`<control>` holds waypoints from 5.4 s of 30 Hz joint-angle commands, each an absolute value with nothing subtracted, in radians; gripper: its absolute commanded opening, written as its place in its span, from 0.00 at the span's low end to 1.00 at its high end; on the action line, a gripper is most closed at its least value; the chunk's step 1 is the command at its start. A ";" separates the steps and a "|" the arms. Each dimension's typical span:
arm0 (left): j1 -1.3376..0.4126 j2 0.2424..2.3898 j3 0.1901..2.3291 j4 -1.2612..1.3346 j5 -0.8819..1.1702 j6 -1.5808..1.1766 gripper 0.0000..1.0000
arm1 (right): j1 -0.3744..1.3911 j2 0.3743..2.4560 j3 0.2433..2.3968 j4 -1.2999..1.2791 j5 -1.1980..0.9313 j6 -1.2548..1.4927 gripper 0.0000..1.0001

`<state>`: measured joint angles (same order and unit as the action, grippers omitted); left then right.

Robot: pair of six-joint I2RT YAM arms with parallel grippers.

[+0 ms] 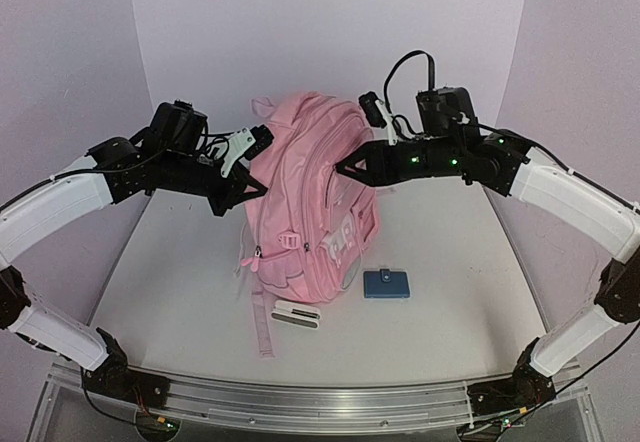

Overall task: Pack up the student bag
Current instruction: Unzip the student bag at the center of the board, then pick up the stationery from the center of the board, then place the stationery in the student bag.

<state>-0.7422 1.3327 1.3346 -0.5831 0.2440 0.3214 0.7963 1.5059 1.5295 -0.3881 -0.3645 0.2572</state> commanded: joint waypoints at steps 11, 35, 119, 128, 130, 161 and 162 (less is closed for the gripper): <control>-0.725 1.335 1.312 -0.667 0.231 0.334 0.00 | 0.796 1.476 1.585 -0.411 -0.288 0.226 0.02; -0.706 1.272 1.263 -0.643 0.110 0.377 0.00 | 0.499 1.618 1.745 -0.412 -0.304 0.105 0.00; -0.589 1.265 1.147 -0.449 0.284 0.247 0.00 | 1.123 1.904 0.901 0.391 -0.088 0.108 0.65; -0.587 1.271 1.147 -0.452 0.288 0.244 0.00 | 1.123 1.964 0.947 0.405 -0.121 0.047 0.54; -0.586 1.274 1.148 -0.453 0.288 0.244 0.00 | 1.123 1.964 0.951 0.405 -0.126 0.041 0.48; -0.579 1.280 1.249 -0.465 0.217 0.164 0.45 | 0.964 1.198 1.295 -0.288 0.163 0.184 0.00; -0.578 1.277 1.269 -0.483 0.222 0.158 0.53 | 0.929 1.215 1.325 -0.309 0.140 0.176 0.00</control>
<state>-0.5872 1.2670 1.1883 -0.4098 0.2408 0.1861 1.0201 1.1649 1.1909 -0.1736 0.1027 0.2219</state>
